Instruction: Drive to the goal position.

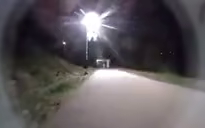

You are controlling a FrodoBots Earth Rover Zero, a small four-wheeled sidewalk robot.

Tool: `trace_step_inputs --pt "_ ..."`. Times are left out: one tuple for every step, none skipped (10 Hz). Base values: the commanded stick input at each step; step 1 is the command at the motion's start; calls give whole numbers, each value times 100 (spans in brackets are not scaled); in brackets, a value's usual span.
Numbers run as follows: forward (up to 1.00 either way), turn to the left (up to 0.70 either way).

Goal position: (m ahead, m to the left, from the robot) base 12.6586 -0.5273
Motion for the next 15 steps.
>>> trace_step_inputs --pt "70 0" --pt "70 0" --pt "70 0" --pt "70 1" --pt "70 1" --pt "70 1" --pt "70 1" --pt "70 1" --pt "70 3" --pt "70 6" --pt "70 7" --pt "70 5" --pt "70 3" --pt "70 1" --pt "70 1"
